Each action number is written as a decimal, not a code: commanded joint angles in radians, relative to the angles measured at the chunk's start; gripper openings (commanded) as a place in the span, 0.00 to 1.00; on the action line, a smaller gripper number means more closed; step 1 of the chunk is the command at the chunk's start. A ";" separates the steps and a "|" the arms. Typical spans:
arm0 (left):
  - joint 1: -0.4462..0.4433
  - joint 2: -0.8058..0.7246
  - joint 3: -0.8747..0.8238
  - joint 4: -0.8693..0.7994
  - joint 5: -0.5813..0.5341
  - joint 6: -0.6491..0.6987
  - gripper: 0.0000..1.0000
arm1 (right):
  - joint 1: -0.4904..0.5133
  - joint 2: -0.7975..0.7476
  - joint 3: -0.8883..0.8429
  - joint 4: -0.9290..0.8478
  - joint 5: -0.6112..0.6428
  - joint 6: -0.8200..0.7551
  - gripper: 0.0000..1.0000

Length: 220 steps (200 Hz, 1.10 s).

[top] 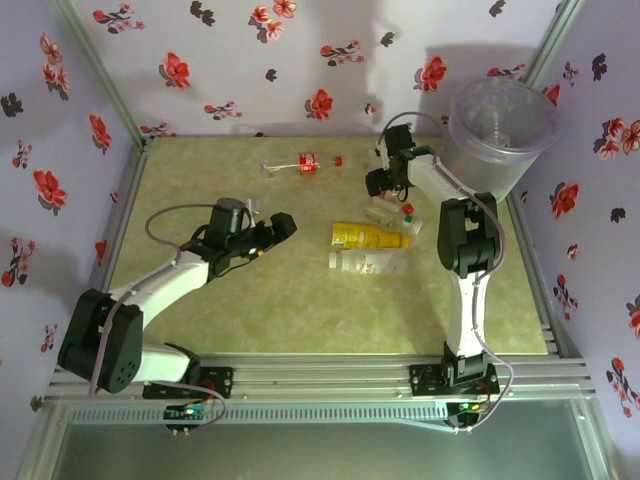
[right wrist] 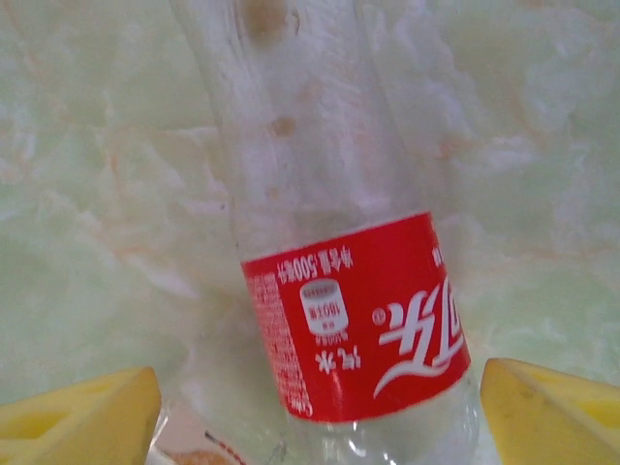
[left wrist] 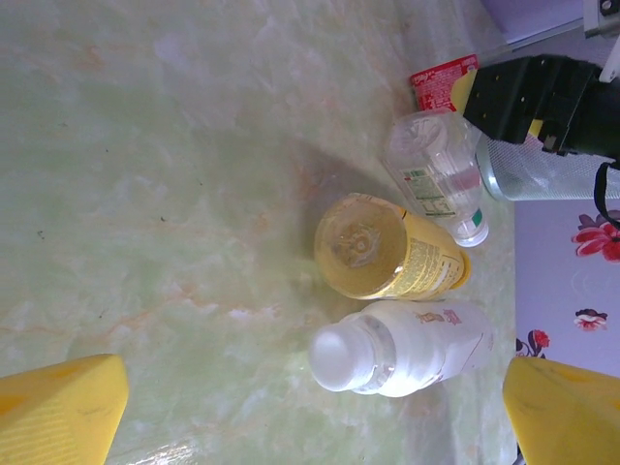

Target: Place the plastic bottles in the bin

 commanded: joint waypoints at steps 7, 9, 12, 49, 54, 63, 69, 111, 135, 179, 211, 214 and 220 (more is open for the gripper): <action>-0.005 -0.021 -0.015 -0.001 -0.015 0.023 1.00 | -0.009 0.054 0.073 0.022 0.014 0.020 0.83; -0.005 -0.021 -0.015 -0.001 -0.015 0.024 1.00 | -0.010 0.058 0.076 0.020 0.014 0.019 0.82; -0.005 -0.021 -0.015 -0.001 -0.015 0.023 1.00 | -0.010 0.064 0.082 0.017 0.014 0.019 0.82; -0.006 -0.023 -0.019 0.000 -0.015 0.024 1.00 | -0.010 0.103 0.113 0.003 0.001 0.021 0.73; -0.005 -0.022 -0.017 0.001 -0.015 0.025 1.00 | -0.011 0.106 0.116 0.002 0.001 0.020 0.72; -0.005 -0.020 -0.016 0.002 -0.016 0.025 1.00 | -0.013 0.107 0.119 -0.001 0.001 0.020 0.71; -0.005 -0.020 -0.016 0.002 -0.015 0.025 1.00 | -0.012 0.109 0.121 -0.003 0.001 0.018 0.71; -0.005 -0.018 -0.014 0.008 -0.016 0.017 1.00 | -0.012 0.144 0.163 -0.051 0.010 0.004 0.70; -0.005 -0.023 -0.012 0.002 -0.015 0.018 1.00 | -0.012 0.131 0.159 -0.050 0.005 0.010 0.62; -0.006 -0.015 -0.007 -0.001 -0.014 0.022 1.00 | -0.009 0.042 0.164 -0.043 0.004 0.016 0.58; -0.005 -0.003 0.001 0.001 -0.014 0.024 1.00 | -0.002 -0.033 0.173 -0.072 0.004 0.015 0.58; -0.006 -0.003 0.001 0.002 -0.014 0.024 1.00 | -0.001 -0.041 0.170 -0.072 0.004 0.017 0.58; -0.005 -0.002 0.001 0.002 -0.014 0.023 1.00 | 0.001 -0.060 0.164 -0.068 0.003 0.019 0.58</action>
